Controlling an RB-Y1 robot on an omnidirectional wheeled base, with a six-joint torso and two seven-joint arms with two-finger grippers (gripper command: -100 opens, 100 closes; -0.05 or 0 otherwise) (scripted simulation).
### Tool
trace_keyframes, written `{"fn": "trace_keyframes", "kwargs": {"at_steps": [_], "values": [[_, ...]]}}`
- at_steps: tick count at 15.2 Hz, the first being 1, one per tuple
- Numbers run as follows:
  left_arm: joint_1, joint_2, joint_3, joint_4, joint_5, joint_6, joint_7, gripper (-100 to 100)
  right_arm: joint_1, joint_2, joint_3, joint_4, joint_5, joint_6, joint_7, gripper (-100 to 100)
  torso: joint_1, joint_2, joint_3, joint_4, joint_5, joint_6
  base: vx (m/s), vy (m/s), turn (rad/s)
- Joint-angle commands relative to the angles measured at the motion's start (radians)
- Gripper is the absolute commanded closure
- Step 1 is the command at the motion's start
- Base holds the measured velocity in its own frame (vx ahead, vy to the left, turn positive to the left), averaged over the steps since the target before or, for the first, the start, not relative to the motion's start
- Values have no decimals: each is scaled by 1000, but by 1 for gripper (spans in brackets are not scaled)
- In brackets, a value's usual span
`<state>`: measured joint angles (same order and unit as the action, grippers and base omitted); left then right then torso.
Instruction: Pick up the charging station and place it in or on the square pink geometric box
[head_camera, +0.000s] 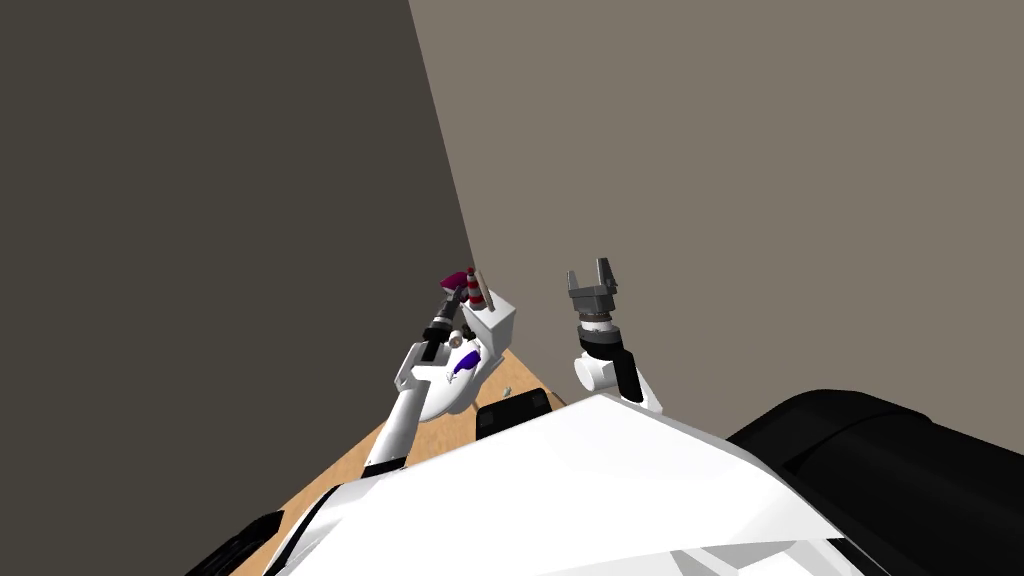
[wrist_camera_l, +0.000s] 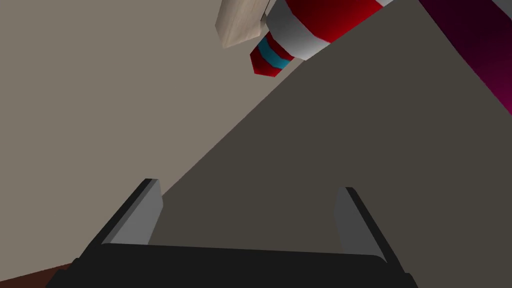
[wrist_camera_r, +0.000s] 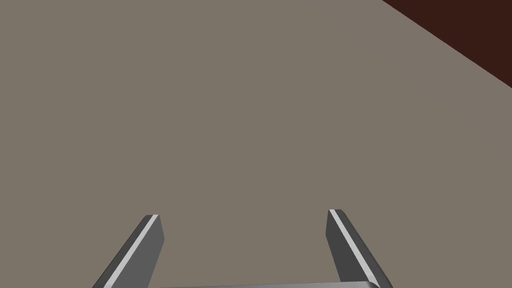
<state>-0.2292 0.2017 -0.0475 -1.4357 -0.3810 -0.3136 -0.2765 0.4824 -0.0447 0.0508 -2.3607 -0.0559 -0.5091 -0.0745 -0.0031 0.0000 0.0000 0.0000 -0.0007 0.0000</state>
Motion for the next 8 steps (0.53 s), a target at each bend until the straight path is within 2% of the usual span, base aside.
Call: {"fn": "trace_keyframes", "kwargs": {"at_steps": [1,2,4,5,6,8], "values": [[-19,1,-2,41,-9,7,-3,-100,0,0,0,0,0,0,0,0,0,0,0,0,0,0,-12,-32,23],[-58,0,-8,64,-35,25,-11,-100,0,0,0,0,0,0,0,0,0,0,0,0,0,0,-14,-36,57],[-65,0,-8,98,-35,25,-11,-100,0,0,0,0,0,0,0,0,0,0,0,0,0,0,-8,-31,43],[-65,0,-8,100,-35,25,-11,-100,0,0,0,0,0,0,0,0,1,0,0,0,0,0,-2,-13,-1],[-110,-2,-15,137,-60,44,-19,-100,0,0,0,0,0,0,0,0,2,0,0,0,0,0,-8,-18,47],[-110,-2,-15,159,-60,44,-19,-100,0,0,0,0,0,0,0,0,1,0,0,0,0,0,-10,-23,52]]}}
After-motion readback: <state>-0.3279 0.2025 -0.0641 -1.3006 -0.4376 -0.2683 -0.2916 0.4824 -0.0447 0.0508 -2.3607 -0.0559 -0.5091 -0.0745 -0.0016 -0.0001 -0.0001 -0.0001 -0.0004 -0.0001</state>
